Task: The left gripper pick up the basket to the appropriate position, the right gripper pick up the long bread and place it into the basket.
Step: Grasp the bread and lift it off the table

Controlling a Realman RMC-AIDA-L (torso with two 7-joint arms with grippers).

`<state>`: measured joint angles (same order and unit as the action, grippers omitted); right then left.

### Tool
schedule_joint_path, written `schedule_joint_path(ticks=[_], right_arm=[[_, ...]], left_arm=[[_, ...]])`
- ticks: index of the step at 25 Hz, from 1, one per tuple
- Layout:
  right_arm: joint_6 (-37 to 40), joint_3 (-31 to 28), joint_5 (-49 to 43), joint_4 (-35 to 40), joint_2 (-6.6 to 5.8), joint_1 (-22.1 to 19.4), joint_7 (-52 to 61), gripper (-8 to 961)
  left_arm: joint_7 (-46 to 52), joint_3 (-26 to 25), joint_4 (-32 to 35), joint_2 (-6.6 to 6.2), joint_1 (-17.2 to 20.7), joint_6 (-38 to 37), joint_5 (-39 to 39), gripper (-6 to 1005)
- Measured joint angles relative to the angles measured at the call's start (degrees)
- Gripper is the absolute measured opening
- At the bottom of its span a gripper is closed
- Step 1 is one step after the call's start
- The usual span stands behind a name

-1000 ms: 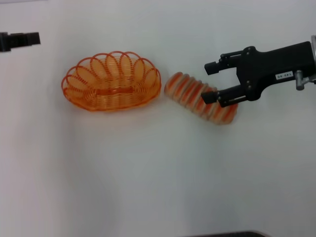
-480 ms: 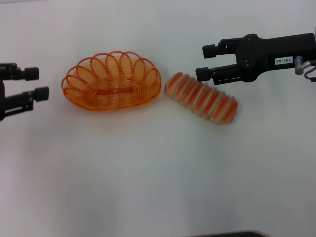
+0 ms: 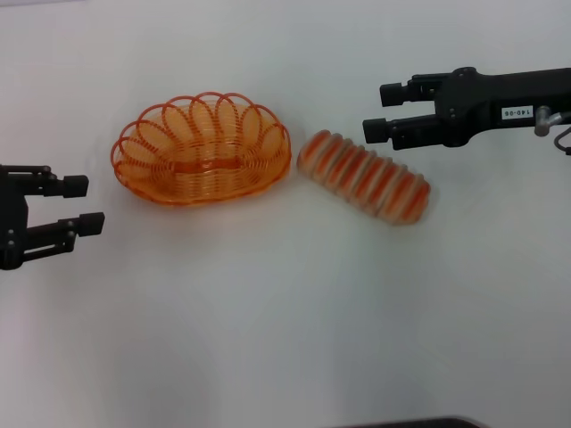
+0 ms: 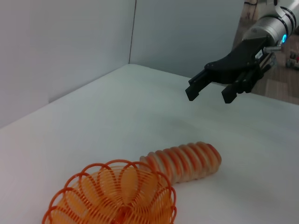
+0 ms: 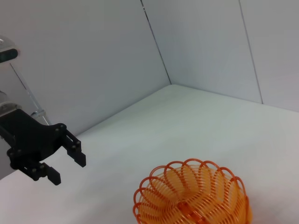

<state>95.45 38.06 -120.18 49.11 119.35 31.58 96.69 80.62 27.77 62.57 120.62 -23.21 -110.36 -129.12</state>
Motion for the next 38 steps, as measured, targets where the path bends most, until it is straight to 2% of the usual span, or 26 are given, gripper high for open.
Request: schedule_joint_path(ticks=[5,15,29,38], right_arm=[[-0.30,0.26,-0.13,-0.59,-0.23,-0.06,0.00,818],[0.11,0.75,-0.99,-0.49,-1.13,-0.13,-0.69,818],[-0.21,1.76,-2.99,-0.34,-2.91,0.52,0.46,817],[-0.80,1.99,-5.19,0.42,-5.63,3.31,5.88,817]], left_arm=[[0.73,0.43,-0.44,0.29,0.35,0.13,-0.07,520],[0.91,0.19,-0.44,0.69,0.78,1.28,-0.26,877],[1.05,0.45,-0.43,1.07,1.25,3.82,-0.38,878],[1.44,0.73,-0.71,1.72,1.31,4.48,-1.62,878]])
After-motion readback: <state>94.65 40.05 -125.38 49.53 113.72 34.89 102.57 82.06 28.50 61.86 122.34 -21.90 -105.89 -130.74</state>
